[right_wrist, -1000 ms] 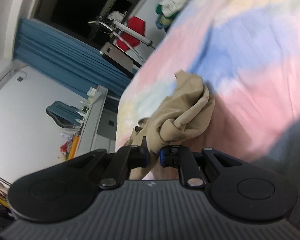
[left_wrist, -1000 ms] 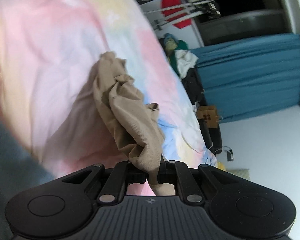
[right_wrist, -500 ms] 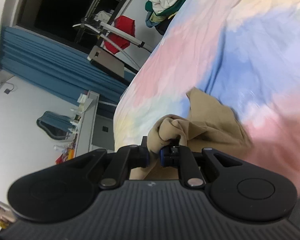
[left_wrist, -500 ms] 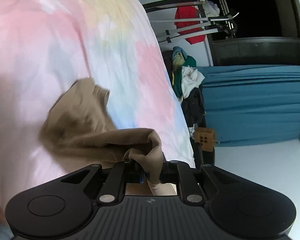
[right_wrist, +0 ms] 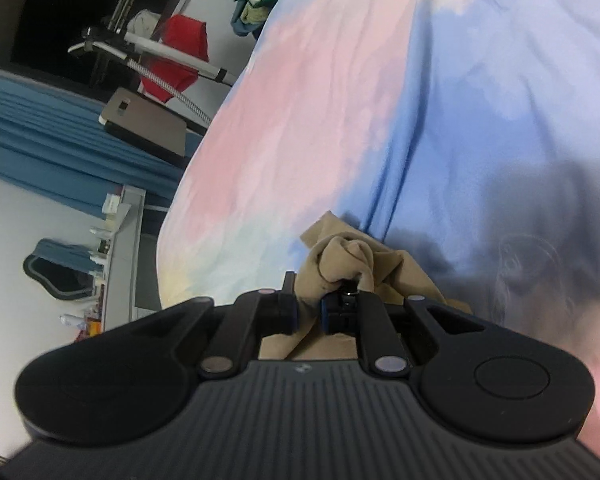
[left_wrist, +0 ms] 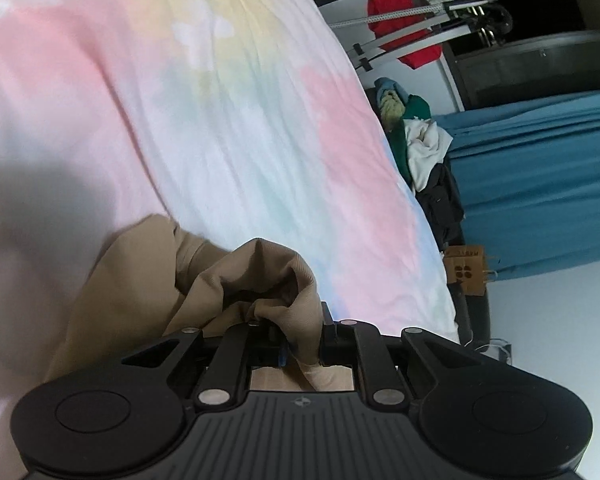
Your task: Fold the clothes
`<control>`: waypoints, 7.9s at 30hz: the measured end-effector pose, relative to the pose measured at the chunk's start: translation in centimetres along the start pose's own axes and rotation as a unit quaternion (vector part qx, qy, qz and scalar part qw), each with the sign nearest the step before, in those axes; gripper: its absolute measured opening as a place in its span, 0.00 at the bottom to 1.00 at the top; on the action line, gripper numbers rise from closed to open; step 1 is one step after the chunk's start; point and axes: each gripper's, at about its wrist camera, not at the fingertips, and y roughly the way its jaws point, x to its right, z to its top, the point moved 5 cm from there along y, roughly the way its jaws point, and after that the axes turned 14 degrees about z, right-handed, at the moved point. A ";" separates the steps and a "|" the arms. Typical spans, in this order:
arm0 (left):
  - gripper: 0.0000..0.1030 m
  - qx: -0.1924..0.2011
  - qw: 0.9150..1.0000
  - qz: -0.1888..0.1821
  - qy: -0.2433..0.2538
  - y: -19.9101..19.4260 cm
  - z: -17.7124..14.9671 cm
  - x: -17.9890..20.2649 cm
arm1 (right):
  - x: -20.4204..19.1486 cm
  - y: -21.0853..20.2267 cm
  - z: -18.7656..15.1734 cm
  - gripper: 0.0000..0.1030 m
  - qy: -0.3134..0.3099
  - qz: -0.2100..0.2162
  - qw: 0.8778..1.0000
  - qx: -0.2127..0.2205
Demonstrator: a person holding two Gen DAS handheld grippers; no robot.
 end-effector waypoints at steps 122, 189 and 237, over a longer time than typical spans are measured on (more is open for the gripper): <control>0.82 -0.043 0.988 -0.087 -0.119 -4.6 -7.2 -7.5 | 3.3 -4.2 -8.1 0.70 0.153 0.102 0.983 0.024; 0.42 -0.073 0.946 -0.087 0.302 22.8 -23.1 27.4 | 17.7 -18.2 18.6 0.38 0.041 -0.007 0.977 0.207; 1.00 0.232 0.811 -0.037 0.536 -16.9 -28.0 20.7 | -7.2 -26.3 -2.3 0.86 -0.396 -0.172 0.878 0.207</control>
